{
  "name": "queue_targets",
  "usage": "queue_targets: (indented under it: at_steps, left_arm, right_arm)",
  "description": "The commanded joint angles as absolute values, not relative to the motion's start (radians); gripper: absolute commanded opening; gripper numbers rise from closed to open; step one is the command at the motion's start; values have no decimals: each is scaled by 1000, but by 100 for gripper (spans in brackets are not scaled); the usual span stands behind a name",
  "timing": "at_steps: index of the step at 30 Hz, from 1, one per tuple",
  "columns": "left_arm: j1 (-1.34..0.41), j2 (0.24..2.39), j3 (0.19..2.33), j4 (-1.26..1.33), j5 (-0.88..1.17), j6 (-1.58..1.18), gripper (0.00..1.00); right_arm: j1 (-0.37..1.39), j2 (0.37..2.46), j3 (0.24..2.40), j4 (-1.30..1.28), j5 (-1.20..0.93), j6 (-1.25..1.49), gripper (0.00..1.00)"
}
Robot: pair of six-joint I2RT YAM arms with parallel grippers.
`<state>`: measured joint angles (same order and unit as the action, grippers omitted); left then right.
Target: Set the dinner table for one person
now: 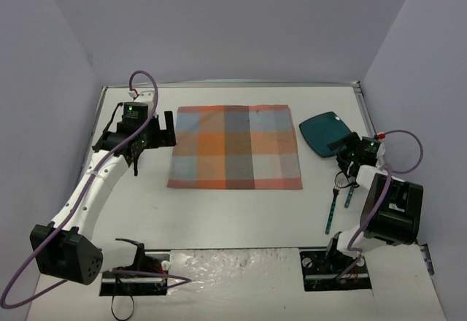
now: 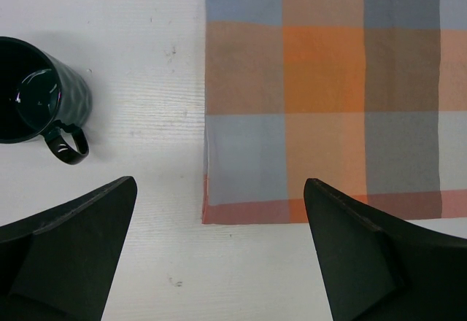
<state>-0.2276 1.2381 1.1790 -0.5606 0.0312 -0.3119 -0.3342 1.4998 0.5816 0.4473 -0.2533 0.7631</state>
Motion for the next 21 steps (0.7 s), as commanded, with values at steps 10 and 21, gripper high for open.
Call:
queue_targets:
  at_steps: [10, 21]
  left_arm:
    - [-221, 1218, 1189, -519, 9, -284, 97]
    - [-221, 1217, 1189, -521, 9, -281, 97]
  right_arm:
    - [-394, 1701, 593, 774, -349, 823, 77]
    - [-414, 1818, 578, 839, -368, 890, 55]
